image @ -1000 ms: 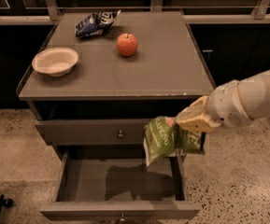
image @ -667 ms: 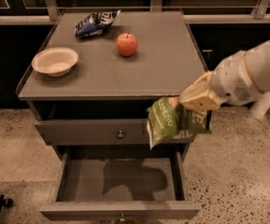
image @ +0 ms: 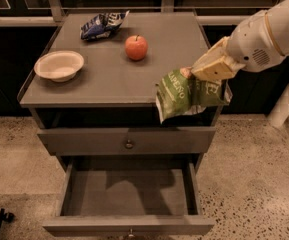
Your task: Pick green jalapeno chip bag from middle drawer and place on counter
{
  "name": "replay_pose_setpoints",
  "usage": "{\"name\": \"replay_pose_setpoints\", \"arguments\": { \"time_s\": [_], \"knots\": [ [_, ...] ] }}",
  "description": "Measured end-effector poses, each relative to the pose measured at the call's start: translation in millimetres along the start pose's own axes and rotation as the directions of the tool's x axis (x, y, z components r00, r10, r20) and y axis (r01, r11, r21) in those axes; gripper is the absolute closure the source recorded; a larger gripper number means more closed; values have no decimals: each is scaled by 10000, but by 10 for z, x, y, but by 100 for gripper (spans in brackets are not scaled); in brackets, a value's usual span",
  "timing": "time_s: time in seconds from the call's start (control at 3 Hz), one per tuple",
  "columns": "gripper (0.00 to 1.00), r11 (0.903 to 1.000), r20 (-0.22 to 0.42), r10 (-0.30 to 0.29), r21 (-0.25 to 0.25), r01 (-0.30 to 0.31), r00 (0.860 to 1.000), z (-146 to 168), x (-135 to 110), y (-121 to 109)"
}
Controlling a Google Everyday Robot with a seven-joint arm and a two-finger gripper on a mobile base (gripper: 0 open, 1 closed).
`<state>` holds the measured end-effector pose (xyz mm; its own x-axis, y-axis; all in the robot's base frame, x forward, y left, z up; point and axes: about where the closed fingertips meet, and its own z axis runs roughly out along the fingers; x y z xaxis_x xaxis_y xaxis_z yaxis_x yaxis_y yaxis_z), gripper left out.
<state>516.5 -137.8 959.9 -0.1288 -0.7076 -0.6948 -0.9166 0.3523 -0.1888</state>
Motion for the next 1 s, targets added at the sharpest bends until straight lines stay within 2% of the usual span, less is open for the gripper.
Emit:
{"name": "replay_pose_setpoints", "arguments": {
  "time_s": [0.33,1.0],
  "knots": [
    [100,9999,270,85,124,-88,9996,58,-111,-318],
    [100,9984,422,533,173,-541,9977,326,-132,-856]
  ]
}}
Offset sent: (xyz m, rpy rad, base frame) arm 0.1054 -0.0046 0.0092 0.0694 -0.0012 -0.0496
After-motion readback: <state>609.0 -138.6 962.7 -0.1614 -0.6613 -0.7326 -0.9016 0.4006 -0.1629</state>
